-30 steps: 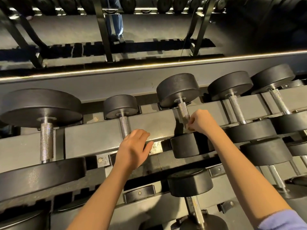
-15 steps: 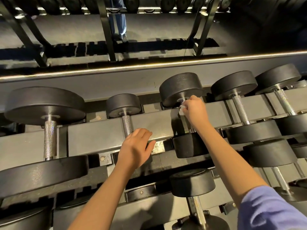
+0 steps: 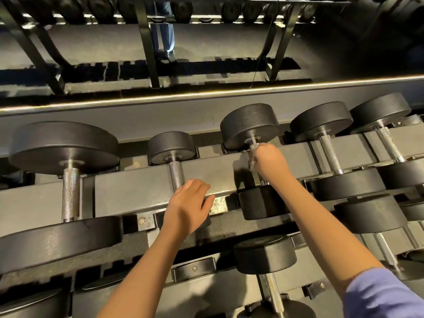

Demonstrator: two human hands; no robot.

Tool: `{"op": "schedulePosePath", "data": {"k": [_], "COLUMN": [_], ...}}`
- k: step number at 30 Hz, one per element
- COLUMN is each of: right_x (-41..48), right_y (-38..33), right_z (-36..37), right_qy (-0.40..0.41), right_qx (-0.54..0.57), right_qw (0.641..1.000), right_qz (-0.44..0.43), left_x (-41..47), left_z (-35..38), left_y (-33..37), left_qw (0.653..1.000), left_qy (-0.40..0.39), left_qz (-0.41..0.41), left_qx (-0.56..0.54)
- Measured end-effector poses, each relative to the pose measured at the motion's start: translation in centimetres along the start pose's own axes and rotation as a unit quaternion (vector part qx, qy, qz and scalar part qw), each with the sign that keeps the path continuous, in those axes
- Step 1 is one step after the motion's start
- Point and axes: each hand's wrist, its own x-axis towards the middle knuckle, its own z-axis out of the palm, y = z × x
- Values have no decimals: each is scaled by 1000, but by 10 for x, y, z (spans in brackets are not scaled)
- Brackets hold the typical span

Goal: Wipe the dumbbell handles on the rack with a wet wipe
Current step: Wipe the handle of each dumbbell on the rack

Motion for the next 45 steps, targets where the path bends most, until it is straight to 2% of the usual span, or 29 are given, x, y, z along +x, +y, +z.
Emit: {"op": "schedulePosePath", "data": {"k": [3,6,12,17,20,23,25,27,31,33,40,42,45], "right_x": [4,0,-4,16,16,-3,-16,-15,8,15,-15,-14,-5], "right_y": [-7,-5,14,5,7,18,24,26,17,17,38,36,25], "right_z": [-1,6,19,8,4,2,3,1,-2,-3,6,5,2], "right_qy": [27,65,60,164,128,34,0,0,72,70,-64,-56,25], "right_qx": [9,-16,-4,171,219,129,83,89,206,235,92,87,145], "right_qw": [1000,997,998,969,959,983,991,991,968,959,987,987,981], "right_qz": [5,-24,18,69,127,127,107,97,125,144,119,127,128], "left_x": [0,-1,-1,-2,-2,-2,-2,-1,-1,-1,0,1,2], "left_z": [-1,1,3,6,8,8,8,9,8,7,7,7,7], "left_y": [1,0,-2,-4,-4,-5,-5,-6,-5,-4,-5,-4,-4], "left_qw": [1000,1000,999,998,997,996,996,996,997,998,999,999,1000], "left_qy": [6,19,41,56,70,76,75,73,63,57,38,32,25], "left_qz": [3,4,16,26,33,39,43,40,30,21,15,15,11], "left_qx": [6,-1,-9,-16,-22,-27,-31,-27,-23,-27,-16,0,11]}}
